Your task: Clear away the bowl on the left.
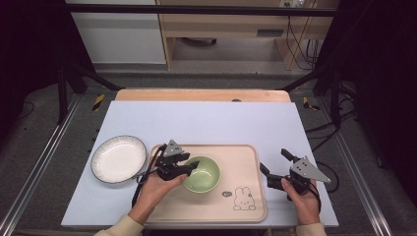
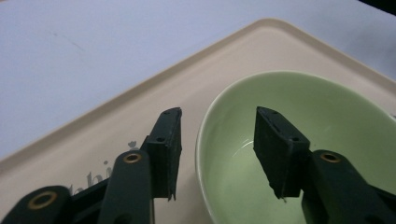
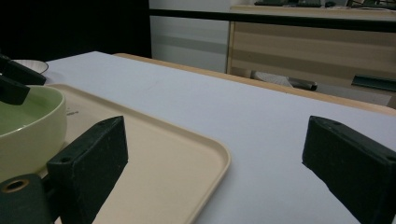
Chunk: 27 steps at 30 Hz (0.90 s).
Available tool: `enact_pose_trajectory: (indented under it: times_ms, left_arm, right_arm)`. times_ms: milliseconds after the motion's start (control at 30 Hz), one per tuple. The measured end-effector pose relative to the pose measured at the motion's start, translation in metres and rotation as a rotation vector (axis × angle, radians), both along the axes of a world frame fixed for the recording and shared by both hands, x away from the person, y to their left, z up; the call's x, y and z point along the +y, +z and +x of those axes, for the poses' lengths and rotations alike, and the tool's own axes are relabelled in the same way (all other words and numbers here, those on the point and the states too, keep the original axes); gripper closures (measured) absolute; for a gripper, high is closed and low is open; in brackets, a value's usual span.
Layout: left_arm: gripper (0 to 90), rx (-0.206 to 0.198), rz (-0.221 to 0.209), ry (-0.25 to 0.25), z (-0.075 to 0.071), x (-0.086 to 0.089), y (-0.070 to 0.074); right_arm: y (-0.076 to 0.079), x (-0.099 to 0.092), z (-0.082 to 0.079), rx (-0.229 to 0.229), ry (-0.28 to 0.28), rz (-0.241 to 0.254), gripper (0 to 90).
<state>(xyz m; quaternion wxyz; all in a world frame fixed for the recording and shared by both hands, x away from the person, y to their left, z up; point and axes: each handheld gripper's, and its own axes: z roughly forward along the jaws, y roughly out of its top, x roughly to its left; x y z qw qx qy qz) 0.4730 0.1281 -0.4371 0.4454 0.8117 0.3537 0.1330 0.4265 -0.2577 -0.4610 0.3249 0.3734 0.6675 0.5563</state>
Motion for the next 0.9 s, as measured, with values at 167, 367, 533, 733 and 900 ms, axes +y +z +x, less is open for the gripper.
enact_pose_trajectory:
  times_ms: [167,367,533,733,900]
  left_arm:
    - [40.8,-0.037,-0.045,-0.006,-0.001,-0.001,0.003]
    - [33.8,-0.091,-0.069,-0.024,-0.005,-0.004,0.008]
    - [29.7,-0.111,-0.084,-0.042,-0.007,-0.006,0.011]
    - [20.4,-0.133,-0.097,-0.065,-0.008,-0.007,0.015]
    - [11.5,-0.157,-0.133,-0.088,-0.01,-0.008,0.019]
  right_arm:
    - [0.0,0.0,-0.001,0.001,0.004,-0.005,6.9]
    - [0.0,-0.001,0.0,0.0,0.002,-0.004,6.9]
    - [0.0,-0.001,-0.001,0.0,0.002,-0.005,7.0]
    - [0.001,-0.001,-0.001,0.002,0.002,-0.004,6.9]
    - [0.0,-0.001,-0.001,0.002,0.001,-0.003,6.9]
